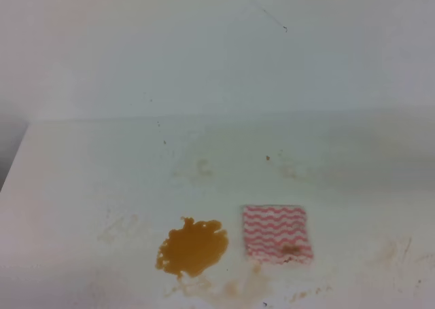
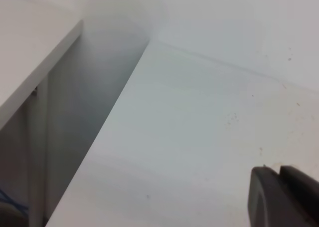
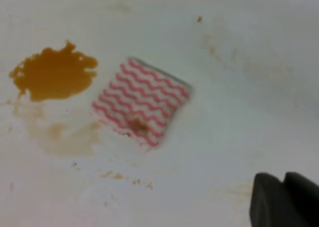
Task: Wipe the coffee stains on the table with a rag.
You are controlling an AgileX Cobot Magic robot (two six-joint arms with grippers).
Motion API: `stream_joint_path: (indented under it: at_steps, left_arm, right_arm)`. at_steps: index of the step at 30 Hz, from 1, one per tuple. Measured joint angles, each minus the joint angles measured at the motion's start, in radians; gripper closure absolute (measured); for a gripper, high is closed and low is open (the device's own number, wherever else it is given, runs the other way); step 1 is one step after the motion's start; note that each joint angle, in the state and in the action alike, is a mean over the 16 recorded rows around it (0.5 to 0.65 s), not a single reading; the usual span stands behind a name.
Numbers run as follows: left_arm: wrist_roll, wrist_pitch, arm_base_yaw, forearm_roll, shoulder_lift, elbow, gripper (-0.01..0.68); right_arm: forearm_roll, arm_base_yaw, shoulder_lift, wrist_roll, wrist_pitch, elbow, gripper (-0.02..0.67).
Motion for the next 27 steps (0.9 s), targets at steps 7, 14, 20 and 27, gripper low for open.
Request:
stream_joint_path:
  at_steps: [7, 14, 20, 27]
  left_arm:
    - [0.0, -0.001, 0.0, 0.0, 0.002, 0.002, 0.676]
    - [0.0, -0.001, 0.0, 0.0, 0.002, 0.002, 0.676]
    - [0.0, -0.001, 0.0, 0.0, 0.003, 0.002, 0.676]
    - [0.0, 0.0, 0.0, 0.0, 0.005, 0.0, 0.676]
  right_arm:
    - [-0.002, 0.09, 0.295, -0.021, 0.108, -0.174, 0.429]
    - [-0.106, 0.24, 0.586, 0.076, 0.144, -0.37, 0.32]
    - [-0.196, 0.349, 0.801, 0.168, 0.147, -0.503, 0.301]
    - [-0.219, 0.426, 0.98, 0.218, 0.122, -0.586, 0.299]
